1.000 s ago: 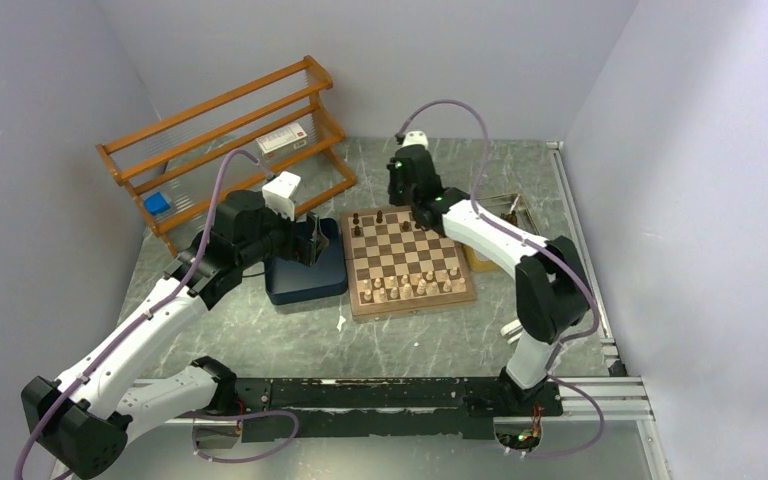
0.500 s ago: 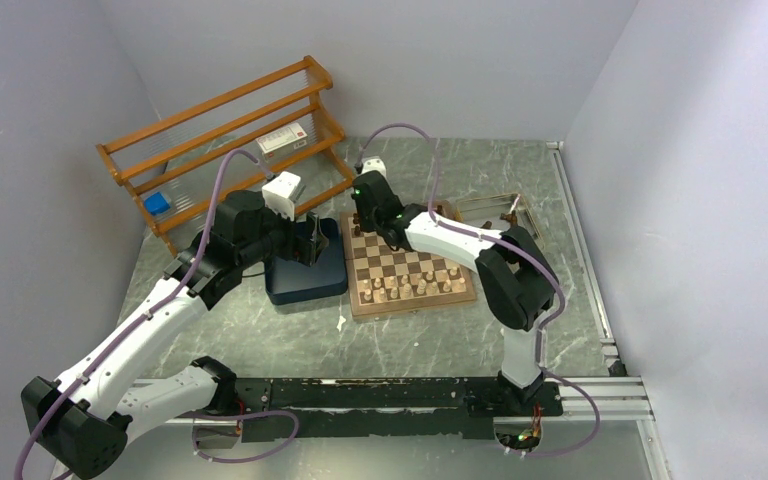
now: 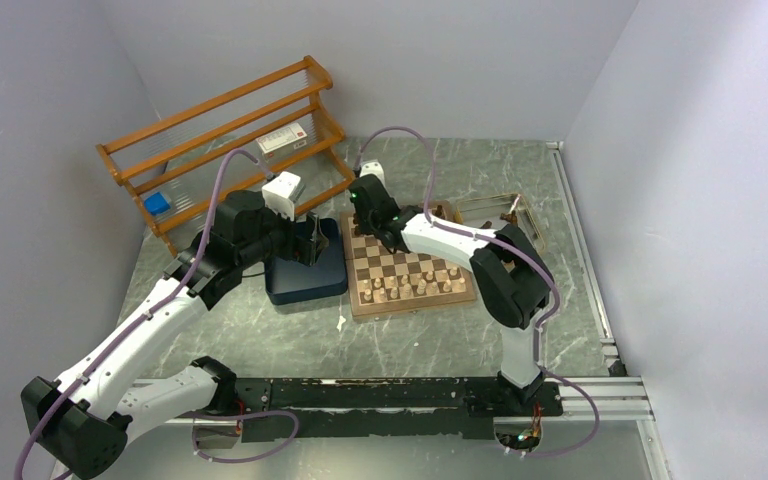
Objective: Set up the chess pieces on the board
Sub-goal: Place the chess piece on the chessboard.
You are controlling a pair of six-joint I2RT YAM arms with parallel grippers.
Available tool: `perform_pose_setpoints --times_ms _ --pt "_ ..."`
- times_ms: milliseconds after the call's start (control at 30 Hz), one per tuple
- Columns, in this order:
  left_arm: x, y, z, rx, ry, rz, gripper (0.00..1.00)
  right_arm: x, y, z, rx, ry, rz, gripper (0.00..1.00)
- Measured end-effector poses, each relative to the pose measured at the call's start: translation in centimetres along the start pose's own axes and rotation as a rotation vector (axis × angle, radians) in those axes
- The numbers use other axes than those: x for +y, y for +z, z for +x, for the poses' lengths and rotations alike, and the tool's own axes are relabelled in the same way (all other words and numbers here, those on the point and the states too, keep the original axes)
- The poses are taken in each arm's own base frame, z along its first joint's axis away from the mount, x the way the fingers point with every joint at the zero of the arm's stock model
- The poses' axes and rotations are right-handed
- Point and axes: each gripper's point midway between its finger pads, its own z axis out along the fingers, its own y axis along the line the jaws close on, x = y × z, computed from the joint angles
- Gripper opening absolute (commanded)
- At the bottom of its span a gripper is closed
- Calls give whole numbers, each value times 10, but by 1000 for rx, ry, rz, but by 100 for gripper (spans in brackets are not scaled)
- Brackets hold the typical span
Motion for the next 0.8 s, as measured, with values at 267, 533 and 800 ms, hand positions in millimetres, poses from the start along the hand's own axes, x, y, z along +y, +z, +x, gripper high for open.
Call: perform_pose_setpoints --times_ms 267,533,800 --pt "0 0 0 0 0 0 92 -2 4 8 17 -8 12 14" --pt "0 0 0 0 1 0 92 -4 8 21 44 -18 21 14" --pt "0 0 0 0 0 0 92 -9 11 30 59 -31 45 14"
